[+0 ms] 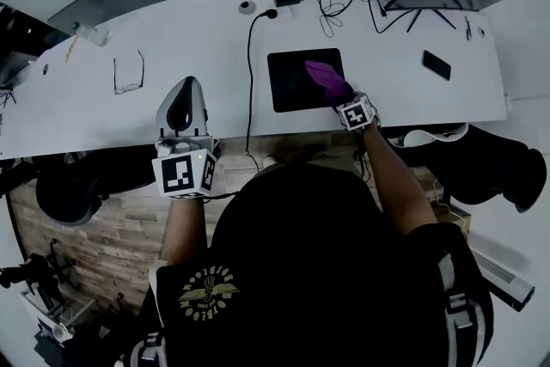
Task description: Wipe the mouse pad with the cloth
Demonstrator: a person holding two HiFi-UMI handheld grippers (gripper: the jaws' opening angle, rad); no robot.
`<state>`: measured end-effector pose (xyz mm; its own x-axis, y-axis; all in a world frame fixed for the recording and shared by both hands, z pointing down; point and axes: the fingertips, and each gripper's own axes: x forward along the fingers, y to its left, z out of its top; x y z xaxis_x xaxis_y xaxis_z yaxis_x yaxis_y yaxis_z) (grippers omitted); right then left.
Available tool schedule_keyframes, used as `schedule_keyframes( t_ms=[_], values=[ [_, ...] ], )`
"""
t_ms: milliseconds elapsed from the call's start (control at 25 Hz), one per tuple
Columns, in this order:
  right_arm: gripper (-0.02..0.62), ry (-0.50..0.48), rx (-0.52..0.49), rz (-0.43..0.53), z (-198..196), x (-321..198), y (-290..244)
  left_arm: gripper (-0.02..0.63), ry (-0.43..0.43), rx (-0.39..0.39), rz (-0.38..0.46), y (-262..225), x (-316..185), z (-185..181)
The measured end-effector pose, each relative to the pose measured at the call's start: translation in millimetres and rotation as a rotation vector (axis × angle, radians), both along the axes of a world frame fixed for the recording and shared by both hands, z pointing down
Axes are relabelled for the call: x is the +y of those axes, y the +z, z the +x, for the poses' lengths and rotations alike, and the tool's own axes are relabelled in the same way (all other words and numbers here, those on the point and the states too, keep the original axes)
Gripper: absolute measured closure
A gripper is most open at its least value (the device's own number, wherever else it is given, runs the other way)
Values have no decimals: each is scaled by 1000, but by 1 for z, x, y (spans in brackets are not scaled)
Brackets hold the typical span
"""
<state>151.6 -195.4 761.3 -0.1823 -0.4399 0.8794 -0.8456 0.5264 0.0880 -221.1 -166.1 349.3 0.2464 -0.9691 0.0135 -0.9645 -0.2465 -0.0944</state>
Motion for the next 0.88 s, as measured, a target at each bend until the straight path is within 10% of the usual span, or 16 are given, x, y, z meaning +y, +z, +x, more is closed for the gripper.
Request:
schedule_keyframes(
  t_ms=[520,880],
  values=[
    [489,-103,-222,184,15,18,-125,604,56,-5,17,-24,-37,107],
    [491,-69,-385,368,40,13,-230,604,24,33,2,-25,-35,118]
  ],
)
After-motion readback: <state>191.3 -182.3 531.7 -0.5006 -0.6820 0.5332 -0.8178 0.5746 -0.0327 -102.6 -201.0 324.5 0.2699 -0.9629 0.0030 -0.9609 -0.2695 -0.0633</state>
